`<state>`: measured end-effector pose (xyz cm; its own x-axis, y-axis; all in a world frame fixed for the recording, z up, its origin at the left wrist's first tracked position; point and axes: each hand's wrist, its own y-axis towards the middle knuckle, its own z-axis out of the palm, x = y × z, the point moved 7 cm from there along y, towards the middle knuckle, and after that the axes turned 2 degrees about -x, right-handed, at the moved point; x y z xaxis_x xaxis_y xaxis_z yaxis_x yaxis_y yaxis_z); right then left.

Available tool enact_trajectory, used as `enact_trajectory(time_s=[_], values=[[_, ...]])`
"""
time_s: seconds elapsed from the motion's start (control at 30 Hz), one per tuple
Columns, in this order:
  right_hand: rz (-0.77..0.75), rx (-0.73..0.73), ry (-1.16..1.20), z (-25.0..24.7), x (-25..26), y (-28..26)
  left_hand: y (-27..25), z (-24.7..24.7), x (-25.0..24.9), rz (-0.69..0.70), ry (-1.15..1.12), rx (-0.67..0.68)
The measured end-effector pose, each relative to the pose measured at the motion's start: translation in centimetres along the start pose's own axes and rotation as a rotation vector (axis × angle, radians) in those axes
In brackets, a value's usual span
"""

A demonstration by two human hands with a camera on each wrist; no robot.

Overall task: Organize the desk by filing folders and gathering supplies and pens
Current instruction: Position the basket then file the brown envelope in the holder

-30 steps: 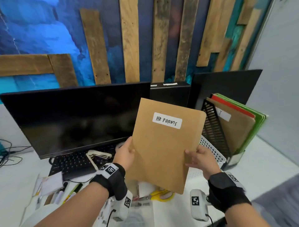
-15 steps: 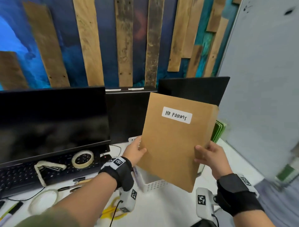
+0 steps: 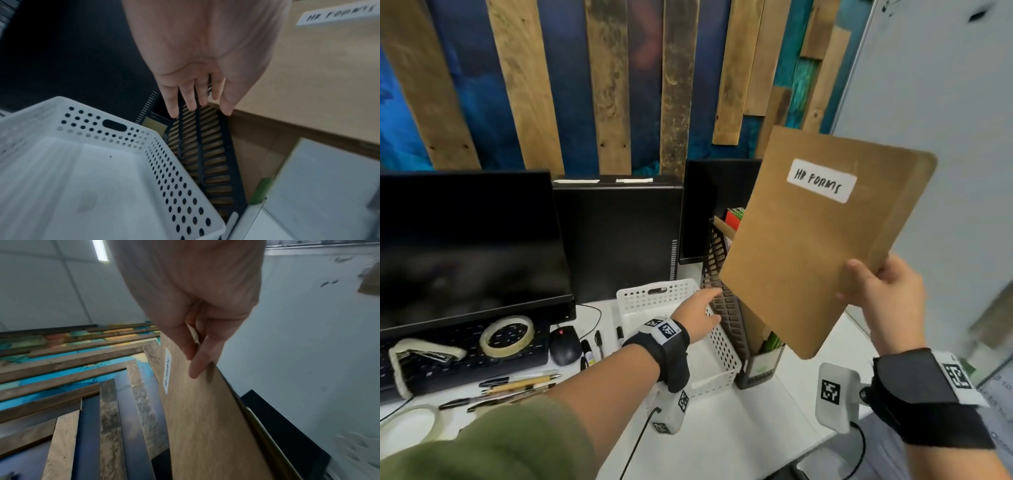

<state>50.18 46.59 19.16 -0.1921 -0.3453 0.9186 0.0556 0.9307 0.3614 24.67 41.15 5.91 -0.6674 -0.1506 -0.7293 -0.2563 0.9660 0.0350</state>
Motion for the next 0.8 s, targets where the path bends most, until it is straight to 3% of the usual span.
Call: enact_trajectory(time_s=[0.23, 0.4, 0.57, 0.8], values=[[-0.134, -0.1, -0.069, -0.9, 3.7, 0.3, 1.6, 2.7, -2.4, 0.158, 0.258, 0.149], [-0.271, -0.179, -0.143, -0.8, 5.6, 0.3, 1.9, 4.2, -1.6, 0.175, 0.504, 0.245], [-0.353, -0.051, -0.339, 3.6, 4.1, -0.5, 1.6, 4.5, -1.4, 0.217, 0.722, 0.251], [-0.311, 0.087, -0.553, 7.5, -1.0, -3.7, 1.5, 4.7, 0.0, 0.205, 0.713, 0.247]])
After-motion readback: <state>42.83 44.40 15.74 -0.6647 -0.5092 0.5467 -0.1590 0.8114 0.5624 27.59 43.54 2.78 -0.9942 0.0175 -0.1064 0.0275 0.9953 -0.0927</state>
